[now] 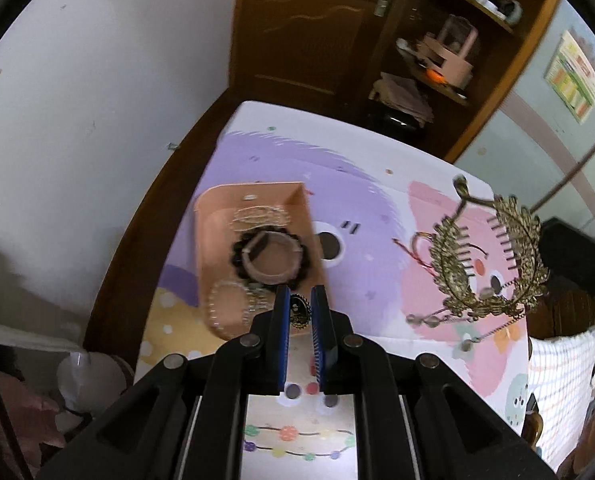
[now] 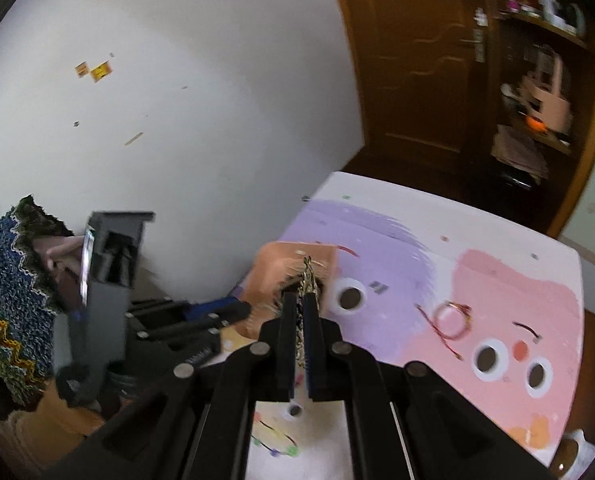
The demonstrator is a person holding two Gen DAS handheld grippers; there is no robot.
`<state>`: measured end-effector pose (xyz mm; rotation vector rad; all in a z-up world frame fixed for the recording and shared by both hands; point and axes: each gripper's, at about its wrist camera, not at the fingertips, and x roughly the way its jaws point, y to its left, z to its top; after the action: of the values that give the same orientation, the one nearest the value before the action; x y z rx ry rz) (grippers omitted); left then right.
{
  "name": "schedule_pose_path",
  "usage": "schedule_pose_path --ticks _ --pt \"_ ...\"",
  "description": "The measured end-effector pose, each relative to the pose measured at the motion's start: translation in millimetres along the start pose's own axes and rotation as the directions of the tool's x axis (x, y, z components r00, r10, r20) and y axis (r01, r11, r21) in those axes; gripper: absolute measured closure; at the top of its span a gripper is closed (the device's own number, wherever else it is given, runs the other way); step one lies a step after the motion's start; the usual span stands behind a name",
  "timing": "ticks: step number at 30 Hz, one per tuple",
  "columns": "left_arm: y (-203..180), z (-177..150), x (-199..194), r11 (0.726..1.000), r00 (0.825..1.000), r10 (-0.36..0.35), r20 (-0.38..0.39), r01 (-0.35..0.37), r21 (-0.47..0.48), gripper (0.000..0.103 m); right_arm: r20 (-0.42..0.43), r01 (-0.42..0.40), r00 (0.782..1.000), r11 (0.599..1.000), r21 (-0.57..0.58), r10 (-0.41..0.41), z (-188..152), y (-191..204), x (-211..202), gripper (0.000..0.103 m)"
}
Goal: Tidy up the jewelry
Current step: 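Carry the earring to the pink box with the right tool while the left carries the pendant, then open the right tool to drop the earring in the box while the left drops the pendant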
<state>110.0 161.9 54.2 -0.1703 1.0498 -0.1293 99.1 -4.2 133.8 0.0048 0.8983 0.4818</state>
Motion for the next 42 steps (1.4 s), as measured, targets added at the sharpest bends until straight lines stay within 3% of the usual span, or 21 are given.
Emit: schedule_pose_path --ticks 5,13,23,29,34,42 --pt "27.0 -0.5 22.6 0.999 1.000 0.013 -0.025 -0.014 -0.044 0.095 -0.036 -0.049 0.998 0.998 -0.031 0.048 13.1 20.8 40.1 0.100" --pt "55.5 -2.8 55.8 0.995 0.998 0.025 -0.063 -0.031 -0.094 0.095 -0.135 -0.073 0.988 0.997 -0.003 0.072 6.9 25.1 107.3 0.100" --pt "65.0 0.0 73.8 0.993 0.998 0.005 -0.069 -0.013 -0.113 0.095 -0.278 -0.108 0.954 0.994 0.028 0.111 -14.0 12.1 165.8 0.100" --pt "63.2 4.8 82.8 0.993 0.997 -0.001 -0.072 -0.007 -0.114 0.095 -0.329 -0.081 0.940 0.996 0.029 0.086 -28.2 3.5 181.8 0.100" --pt "56.7 9.4 89.3 0.994 0.997 -0.005 -0.071 -0.003 -0.108 0.095 -0.364 0.008 0.931 1.000 -0.027 -0.017 -37.1 1.1 188.3 0.096" --pt "50.1 15.7 96.4 0.995 0.997 -0.007 -0.072 -0.001 -0.105 0.095 -0.380 0.021 0.925 1.000 0.016 -0.013 -41.9 -13.1 185.9 0.096"
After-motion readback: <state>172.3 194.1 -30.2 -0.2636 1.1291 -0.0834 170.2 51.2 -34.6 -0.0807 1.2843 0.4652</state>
